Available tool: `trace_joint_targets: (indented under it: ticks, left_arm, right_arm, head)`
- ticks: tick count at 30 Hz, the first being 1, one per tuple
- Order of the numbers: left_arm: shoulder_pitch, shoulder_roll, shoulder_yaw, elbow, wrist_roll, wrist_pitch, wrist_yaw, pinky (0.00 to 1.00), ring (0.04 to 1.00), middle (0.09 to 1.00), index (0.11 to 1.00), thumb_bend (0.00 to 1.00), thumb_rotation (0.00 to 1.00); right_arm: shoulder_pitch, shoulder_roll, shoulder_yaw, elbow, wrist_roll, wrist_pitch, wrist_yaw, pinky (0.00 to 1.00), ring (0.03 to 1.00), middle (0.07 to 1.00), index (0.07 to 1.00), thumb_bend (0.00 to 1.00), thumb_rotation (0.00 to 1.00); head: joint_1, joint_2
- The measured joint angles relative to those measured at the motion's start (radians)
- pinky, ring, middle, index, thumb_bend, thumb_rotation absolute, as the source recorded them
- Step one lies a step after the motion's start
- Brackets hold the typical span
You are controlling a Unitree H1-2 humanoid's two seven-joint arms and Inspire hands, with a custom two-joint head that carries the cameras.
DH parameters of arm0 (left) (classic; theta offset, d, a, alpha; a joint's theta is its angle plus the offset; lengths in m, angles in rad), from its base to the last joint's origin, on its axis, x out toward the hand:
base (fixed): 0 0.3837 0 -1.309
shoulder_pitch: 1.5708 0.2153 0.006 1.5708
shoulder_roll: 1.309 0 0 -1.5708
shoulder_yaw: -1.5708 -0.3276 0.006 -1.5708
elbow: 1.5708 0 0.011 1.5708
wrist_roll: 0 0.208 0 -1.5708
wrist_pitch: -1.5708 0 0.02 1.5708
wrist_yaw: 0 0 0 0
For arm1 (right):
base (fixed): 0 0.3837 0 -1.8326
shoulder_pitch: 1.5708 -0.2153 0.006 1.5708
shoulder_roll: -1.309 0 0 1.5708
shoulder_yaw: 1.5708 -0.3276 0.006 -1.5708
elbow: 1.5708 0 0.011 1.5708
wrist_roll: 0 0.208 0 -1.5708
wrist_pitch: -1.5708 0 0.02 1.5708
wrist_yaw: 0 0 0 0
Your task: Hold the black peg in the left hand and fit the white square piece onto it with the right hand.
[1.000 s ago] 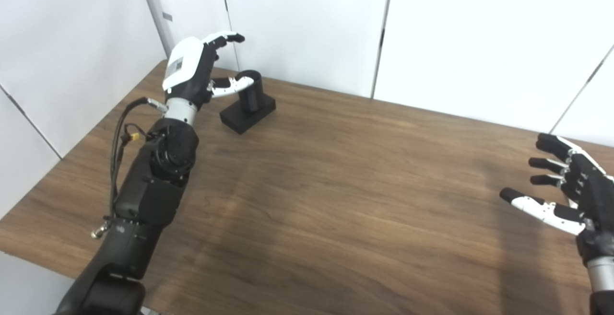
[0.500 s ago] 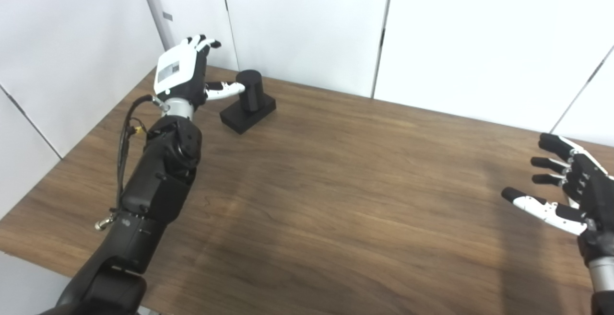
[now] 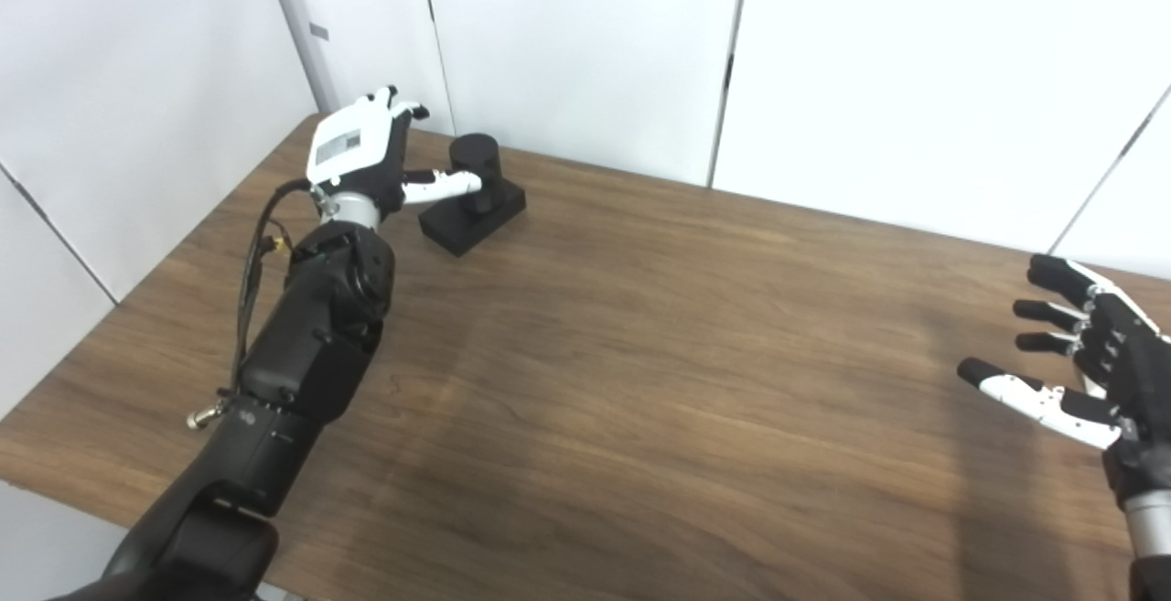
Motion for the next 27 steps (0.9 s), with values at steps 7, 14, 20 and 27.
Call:
trace_joint_targets:
  ticks: [7, 14, 20, 27]
  left_arm:
    - [-0.005, -0.008, -0.027, 0.052, 0.002, 0.000, -0.019, 0.93, 1.000, 1.000, 0.818, 1.00, 0.68]
    - [-0.015, -0.020, -0.050, 0.109, 0.011, 0.000, 0.003, 0.94, 1.000, 1.000, 0.812, 1.00, 0.65]
    - [-0.026, -0.021, -0.070, 0.163, 0.022, 0.000, 0.014, 0.94, 1.000, 1.000, 0.818, 1.00, 0.67]
    - [-0.034, -0.019, -0.089, 0.206, 0.023, 0.000, 0.014, 0.95, 1.000, 1.000, 0.824, 1.00, 0.67]
  right_arm:
    - [0.000, 0.000, -0.002, -0.001, 0.001, 0.000, 0.000, 0.61, 0.732, 0.824, 0.794, 0.62, 0.00]
    - [0.000, -0.001, -0.003, -0.003, 0.001, 0.000, 0.000, 0.62, 0.736, 0.820, 0.787, 0.63, 0.00]
    - [0.000, -0.004, -0.004, -0.013, 0.001, 0.002, 0.004, 0.61, 0.735, 0.822, 0.790, 0.62, 0.00]
    - [0.000, -0.006, -0.008, -0.016, 0.000, 0.003, 0.005, 0.61, 0.725, 0.812, 0.784, 0.63, 0.00]
  head:
    - [-0.006, 0.005]
    - [-0.009, 0.008]
    - [-0.017, 0.009]
    - [-0.021, 0.014]
